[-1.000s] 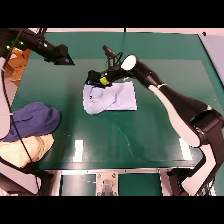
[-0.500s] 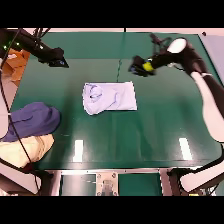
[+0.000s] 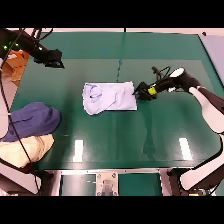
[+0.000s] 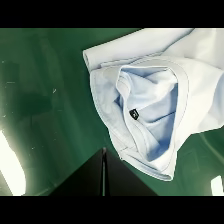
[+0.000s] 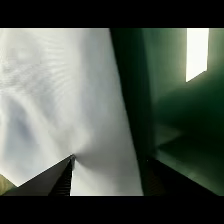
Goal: Fold the shirts.
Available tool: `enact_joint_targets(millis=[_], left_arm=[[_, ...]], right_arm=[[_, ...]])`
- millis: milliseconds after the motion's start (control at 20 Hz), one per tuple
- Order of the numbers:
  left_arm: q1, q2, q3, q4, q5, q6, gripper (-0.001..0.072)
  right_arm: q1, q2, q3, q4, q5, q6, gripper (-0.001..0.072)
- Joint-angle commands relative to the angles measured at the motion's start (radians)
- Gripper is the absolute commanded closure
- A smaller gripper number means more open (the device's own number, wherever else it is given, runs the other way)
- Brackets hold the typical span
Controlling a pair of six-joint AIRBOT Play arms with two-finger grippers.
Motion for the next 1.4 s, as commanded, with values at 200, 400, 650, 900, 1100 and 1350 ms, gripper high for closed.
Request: enact_joint_targets(millis=[200, 400, 650, 900, 1100, 1350], left_arm=[[0.000, 0.000, 0.000, 0.010, -0.002, -0.005, 0.0689], [0.000, 0.000, 0.000, 0.009, -0.024, -0.005, 0.0688], [0.000, 0.000, 0.000, 0.008, -0.068, -0.005, 0.0688], [0.000, 0.000, 0.000, 0.006, -0.021, -0.015, 0.0688], [-0.001, 0.000, 0.000, 0.004, -0.007, -0.029, 0.0688], [-0.001, 0.000, 0.000, 0.004, -0.008, -0.048, 0.0688]], right_arm=[[0.096, -0.068, 0.088, 0.232, 0.024, -0.094, 0.0692], [0.008, 0.044, 0.275, 0.246, 0.111, -0.019, 0.0693], [-0.294, 0.204, 0.393, 0.235, 0.140, 0.172, 0.0694], [-0.590, 0.322, 0.395, 0.234, 0.116, 0.229, 0.0693], [-0.715, 0.320, 0.395, 0.212, 0.009, 0.260, 0.0694], [-0.776, 0.280, 0.395, 0.210, -0.106, 0.268, 0.0693]])
